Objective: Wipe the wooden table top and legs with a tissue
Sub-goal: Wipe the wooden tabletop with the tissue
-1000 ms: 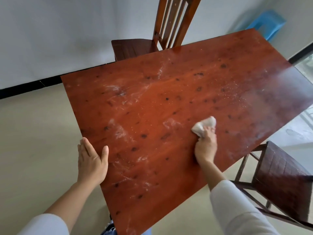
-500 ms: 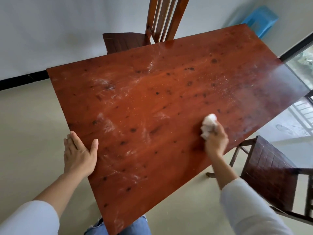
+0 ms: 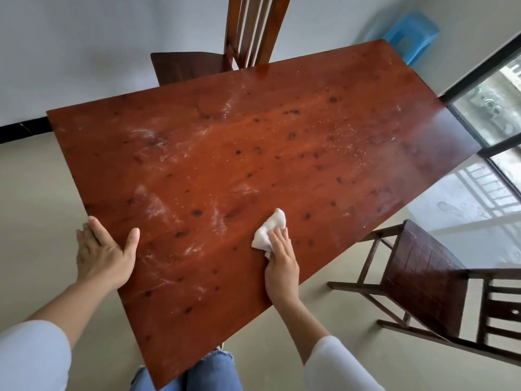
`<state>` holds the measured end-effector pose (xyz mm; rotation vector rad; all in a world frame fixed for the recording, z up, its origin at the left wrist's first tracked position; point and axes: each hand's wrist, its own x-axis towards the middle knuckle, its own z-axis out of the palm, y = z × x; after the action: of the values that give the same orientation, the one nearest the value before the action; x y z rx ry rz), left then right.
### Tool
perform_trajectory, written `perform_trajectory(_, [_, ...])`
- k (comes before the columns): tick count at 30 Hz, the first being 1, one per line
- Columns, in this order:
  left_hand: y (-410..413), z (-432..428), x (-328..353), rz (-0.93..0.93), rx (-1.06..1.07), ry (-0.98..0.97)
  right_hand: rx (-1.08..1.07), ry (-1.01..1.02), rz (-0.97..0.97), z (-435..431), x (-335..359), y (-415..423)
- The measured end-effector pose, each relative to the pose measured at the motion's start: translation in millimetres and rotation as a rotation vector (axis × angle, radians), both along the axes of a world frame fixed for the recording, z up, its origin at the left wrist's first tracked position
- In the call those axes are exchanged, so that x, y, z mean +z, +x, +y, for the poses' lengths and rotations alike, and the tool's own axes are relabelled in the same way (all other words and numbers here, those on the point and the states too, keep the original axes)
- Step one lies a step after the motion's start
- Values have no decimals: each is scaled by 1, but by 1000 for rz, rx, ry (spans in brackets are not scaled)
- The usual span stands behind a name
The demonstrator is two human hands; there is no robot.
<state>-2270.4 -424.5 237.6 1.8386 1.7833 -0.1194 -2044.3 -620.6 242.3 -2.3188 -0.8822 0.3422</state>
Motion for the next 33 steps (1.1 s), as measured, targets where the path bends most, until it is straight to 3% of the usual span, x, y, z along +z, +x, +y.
perform_trajectory(2, [0,-1,1,8,-1,-10,130,29,114,11,5,-8])
perform_trajectory(4, [0,-1,2,18,-6,-11,119,81,295,25,16,1])
perform_trajectory(8, [-1,0,1,23,-11,-27,-334,257,300,46,38,59])
perform_trajectory(11, [0,2,1,15,6,-43,-517,112,195,40,33,107])
perform_trajectory(14, [-1,4,0,23,5,-58,-402,-113,83,45,12,115])
perform_trajectory(20, [-1,6,0,24,13,-75,55,-18,-51,110,-6,30])
perform_trajectory(24, [-1,5,2,55,-5,-100,352,51,1,115,-11,-27])
perform_trajectory(28, [-2,2,3,37,0,-88,676,47,217,111,11,-54])
perform_trajectory(30, [-2,4,4,26,-9,-80,560,123,243,113,27,-38])
perform_trajectory(33, [-4,5,4,17,-27,-89,142,144,187,114,31,21])
